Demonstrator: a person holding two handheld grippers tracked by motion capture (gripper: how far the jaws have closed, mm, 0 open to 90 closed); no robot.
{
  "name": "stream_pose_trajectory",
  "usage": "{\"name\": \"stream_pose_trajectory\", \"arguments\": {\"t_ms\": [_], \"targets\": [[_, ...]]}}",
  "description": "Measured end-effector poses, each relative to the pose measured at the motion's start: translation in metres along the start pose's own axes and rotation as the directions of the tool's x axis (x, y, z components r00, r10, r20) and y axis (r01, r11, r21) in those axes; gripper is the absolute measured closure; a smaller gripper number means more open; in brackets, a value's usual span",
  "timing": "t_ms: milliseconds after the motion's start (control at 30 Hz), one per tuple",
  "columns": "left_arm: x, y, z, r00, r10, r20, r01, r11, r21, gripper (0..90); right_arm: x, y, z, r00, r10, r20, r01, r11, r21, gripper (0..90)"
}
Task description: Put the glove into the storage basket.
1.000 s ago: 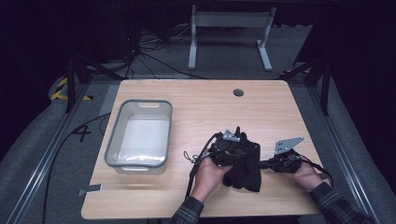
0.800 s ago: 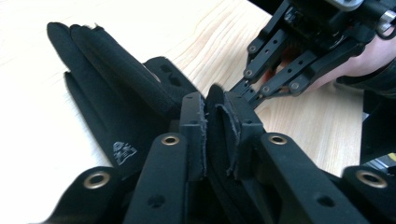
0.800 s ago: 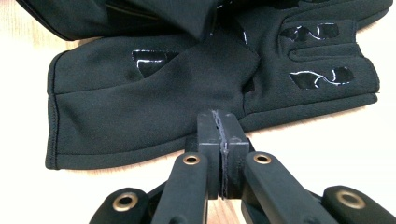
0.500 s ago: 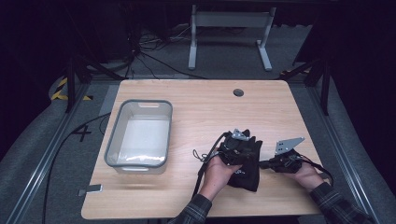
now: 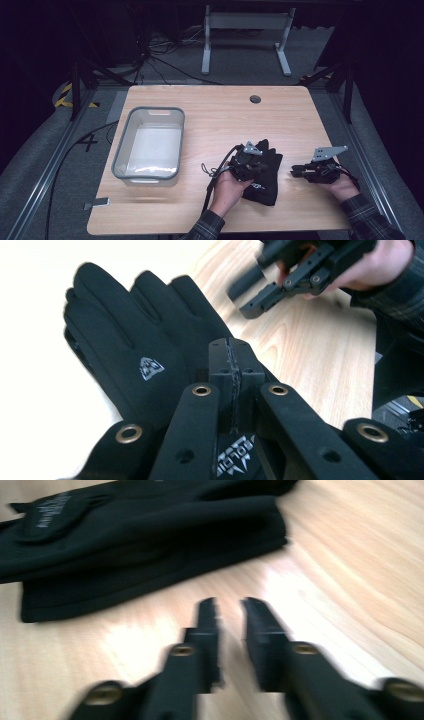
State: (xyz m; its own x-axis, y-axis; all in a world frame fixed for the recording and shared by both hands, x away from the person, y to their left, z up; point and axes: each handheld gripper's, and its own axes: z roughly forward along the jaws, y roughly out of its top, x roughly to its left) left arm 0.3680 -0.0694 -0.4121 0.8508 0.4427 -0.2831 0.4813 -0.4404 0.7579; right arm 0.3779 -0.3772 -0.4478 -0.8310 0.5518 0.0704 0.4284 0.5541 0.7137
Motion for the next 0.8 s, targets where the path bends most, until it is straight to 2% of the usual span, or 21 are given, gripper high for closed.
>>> {"name": "stream_pose_trajectory", "arguments": {"t_ms": [100, 233, 400, 533, 667, 800], "targets": [[-0.004, -0.006, 0.002, 1.0000, 0.000, 0.010, 0.000, 1.0000, 0.007, 89.4, -0.006, -0.004, -0.001, 0.9980, 0.024, 0.059, -0.023, 1.000, -0.017, 42.8], [-0.011, -0.013, 0.009, 0.9993, 0.003, 0.038, -0.004, 0.9997, 0.024, 89.5, -0.013, -0.007, 0.000, 0.9939, 0.045, 0.101, -0.044, 0.999, -0.012, 32.8], [-0.023, -0.016, 0.024, 0.9966, 0.028, 0.077, -0.033, 0.9977, 0.060, 89.5, -0.016, -0.009, 0.003, 0.9908, 0.047, 0.127, -0.046, 0.999, -0.007, 27.5], [-0.031, -0.017, 0.036, 0.9936, 0.048, 0.103, -0.057, 0.9942, 0.091, 89.5, -0.017, -0.011, 0.005, 0.9908, 0.041, 0.129, -0.042, 0.999, 0.001, 25.0], [-0.032, -0.021, 0.050, 0.9938, 0.050, 0.099, -0.064, 0.9876, 0.144, 89.5, -0.017, -0.011, 0.006, 0.9904, 0.033, 0.134, -0.034, 0.999, 0.001, 24.2], [-0.031, -0.023, 0.053, 0.9945, 0.049, 0.093, -0.063, 0.9850, 0.161, 89.6, -0.017, -0.011, 0.006, 0.9901, 0.029, 0.137, -0.030, 1.000, 0.000, 23.4]]}}
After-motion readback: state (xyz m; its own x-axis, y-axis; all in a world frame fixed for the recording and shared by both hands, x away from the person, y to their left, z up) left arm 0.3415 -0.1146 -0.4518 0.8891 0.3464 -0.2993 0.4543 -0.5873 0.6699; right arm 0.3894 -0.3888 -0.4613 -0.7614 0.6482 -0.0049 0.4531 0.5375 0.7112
